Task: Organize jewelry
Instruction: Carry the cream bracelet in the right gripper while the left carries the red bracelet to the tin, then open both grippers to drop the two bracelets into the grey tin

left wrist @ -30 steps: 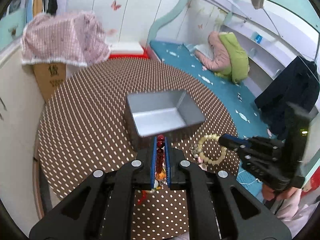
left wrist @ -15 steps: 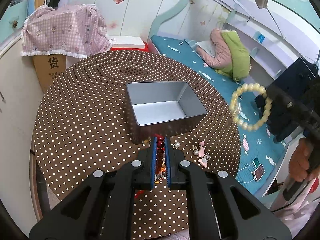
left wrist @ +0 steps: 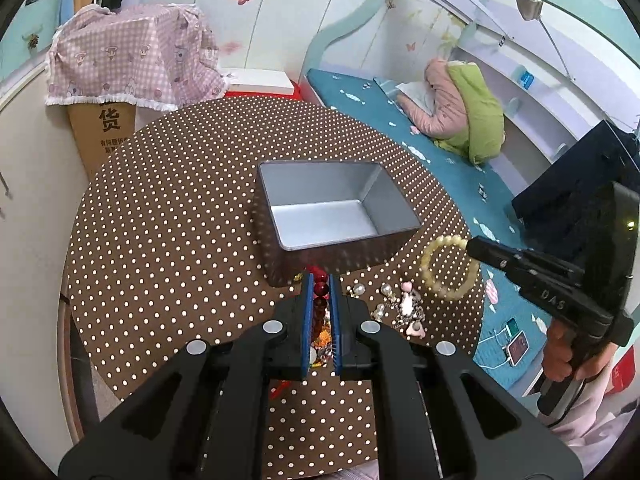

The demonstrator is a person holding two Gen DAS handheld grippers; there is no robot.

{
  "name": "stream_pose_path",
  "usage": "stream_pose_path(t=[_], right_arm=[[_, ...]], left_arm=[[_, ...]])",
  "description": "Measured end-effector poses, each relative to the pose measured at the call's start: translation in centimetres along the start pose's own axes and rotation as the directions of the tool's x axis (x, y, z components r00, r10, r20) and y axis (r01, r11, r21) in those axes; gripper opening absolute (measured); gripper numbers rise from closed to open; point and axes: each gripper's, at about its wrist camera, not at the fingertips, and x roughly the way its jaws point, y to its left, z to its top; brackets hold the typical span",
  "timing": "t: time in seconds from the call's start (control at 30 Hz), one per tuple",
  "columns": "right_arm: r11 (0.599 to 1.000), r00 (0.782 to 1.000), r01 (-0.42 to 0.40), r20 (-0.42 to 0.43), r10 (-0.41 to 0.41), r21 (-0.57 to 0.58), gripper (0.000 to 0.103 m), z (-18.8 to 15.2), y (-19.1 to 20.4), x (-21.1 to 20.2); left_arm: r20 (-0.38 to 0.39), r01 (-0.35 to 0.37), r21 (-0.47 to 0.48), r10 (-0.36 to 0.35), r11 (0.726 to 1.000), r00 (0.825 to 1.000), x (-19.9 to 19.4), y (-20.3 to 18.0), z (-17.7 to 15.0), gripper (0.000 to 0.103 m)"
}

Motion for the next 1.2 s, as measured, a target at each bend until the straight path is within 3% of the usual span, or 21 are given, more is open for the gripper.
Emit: stream_pose_path(t=[0.4, 0.6, 0.83, 0.87, 0.93, 1.0, 1.2], right_arm=[[0.997, 0.989, -0.029, 0.144, 0.040, -0.075, 0.008, 3.8, 1.4, -2.4], [0.995, 0.990, -0.048, 0.128, 0.058, -0.082, 0.008, 5.1, 1.7, -0.4], [0.995, 0.995, -0.061, 0.072, 0.067, -0.085, 0.010, 5.2, 1.5, 2.0], [0.994, 0.996, -0.056, 0.070, 0.062, -0.092, 0.012, 5.1, 1.6, 2.2], [0.996, 0.997, -0.031, 0.065, 0.036, -0.089, 0.039, 5.1, 1.5, 2.4], [0.996, 0.997, -0.020, 0.075, 0.027, -0.086, 0.041, 5.2, 1.4, 2.3], [0.997, 0.997, -0.003, 0.078, 0.009, -0.072, 0.045, 5.1, 1.0, 2.0]], left_arm=[[0.110, 0.017, 0.061, -0.024, 0.998, 0.994, -2.1, -1.9, 4.4, 0.007], [0.128, 0.007, 0.064, -0.015, 0.998, 0.992, -1.3, -2.0, 6.7, 0.008], [0.087, -0.028, 0.052, 0.023, 0.998, 0.996, 1.6, -1.6, 7.3, 0.008], [0.075, -0.042, 0.054, 0.038, 0.998, 0.996, 2.2, -1.5, 7.2, 0.009], [0.062, -0.060, 0.056, 0.056, 0.997, 0.996, 2.8, -1.4, 7.1, 0.013], [0.054, -0.060, 0.047, 0.058, 0.997, 0.997, 3.1, -1.0, 6.8, 0.033], [0.043, -0.078, 0.024, 0.076, 0.997, 0.996, 3.3, 0.1, 6.2, 0.035]])
